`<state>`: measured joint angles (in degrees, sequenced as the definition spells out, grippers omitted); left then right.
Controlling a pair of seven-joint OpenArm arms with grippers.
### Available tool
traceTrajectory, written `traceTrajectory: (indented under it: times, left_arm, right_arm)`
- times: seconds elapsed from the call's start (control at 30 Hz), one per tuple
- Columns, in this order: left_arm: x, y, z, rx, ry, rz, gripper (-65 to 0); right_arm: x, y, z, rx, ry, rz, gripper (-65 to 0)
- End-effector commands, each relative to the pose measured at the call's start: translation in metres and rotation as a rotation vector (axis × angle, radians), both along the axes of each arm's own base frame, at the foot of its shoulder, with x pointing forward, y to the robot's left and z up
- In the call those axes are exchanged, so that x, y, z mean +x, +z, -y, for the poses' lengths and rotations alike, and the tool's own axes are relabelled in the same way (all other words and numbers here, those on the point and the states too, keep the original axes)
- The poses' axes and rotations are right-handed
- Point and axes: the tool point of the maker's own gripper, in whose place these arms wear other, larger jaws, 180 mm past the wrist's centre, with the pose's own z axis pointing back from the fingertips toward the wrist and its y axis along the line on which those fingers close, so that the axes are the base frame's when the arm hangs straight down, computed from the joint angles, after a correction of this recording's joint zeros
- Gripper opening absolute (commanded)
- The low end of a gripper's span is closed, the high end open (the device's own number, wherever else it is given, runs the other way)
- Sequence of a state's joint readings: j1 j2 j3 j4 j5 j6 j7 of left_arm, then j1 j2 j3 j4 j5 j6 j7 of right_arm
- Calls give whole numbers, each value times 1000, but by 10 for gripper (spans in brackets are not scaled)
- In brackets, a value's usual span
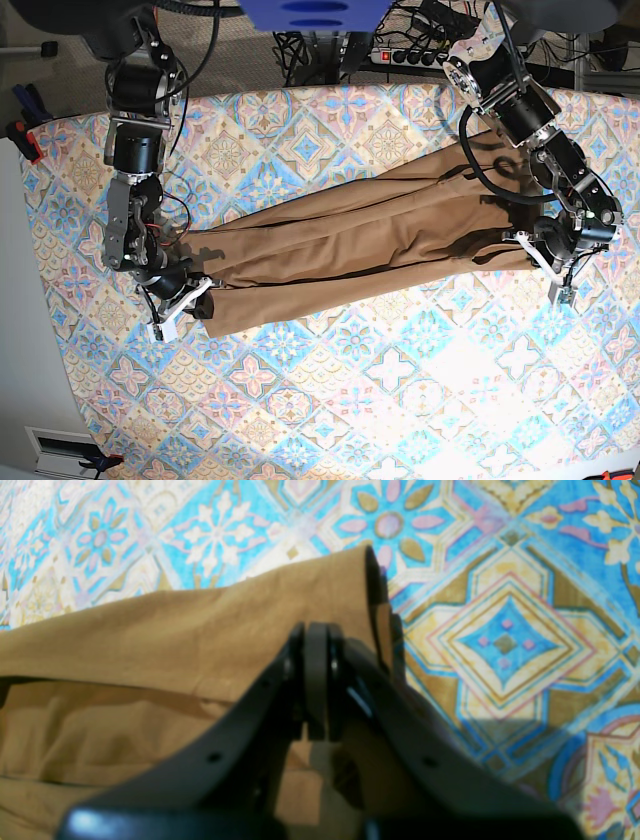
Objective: Layout the t-shirt on the table in an organized manner, then fold the t-shirt properly
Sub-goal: 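Hold the folded shirt edge in place with both grippers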
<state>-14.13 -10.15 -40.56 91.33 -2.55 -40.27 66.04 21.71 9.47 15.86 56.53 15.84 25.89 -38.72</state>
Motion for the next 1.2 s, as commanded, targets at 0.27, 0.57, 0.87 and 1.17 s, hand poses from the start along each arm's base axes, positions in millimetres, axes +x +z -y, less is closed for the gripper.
traceTrajectory:
  times: [0.27,0.57,0.87,1.17]
  left_arm:
    - [10,17,-4,14,3,53,-650]
    - [10,17,-4,14,3,55,-650]
    - [10,17,-4,13,2,56,-650]
    - [10,17,-4,12,2,54,-650]
  right_arm:
    - [16,26,4,11,-10,80,-395]
    - [15,24,5,11,-12,74,-449]
    - [6,14,6,29,-34,99,-468]
    - [6,15,16,12,-43,101,-466]
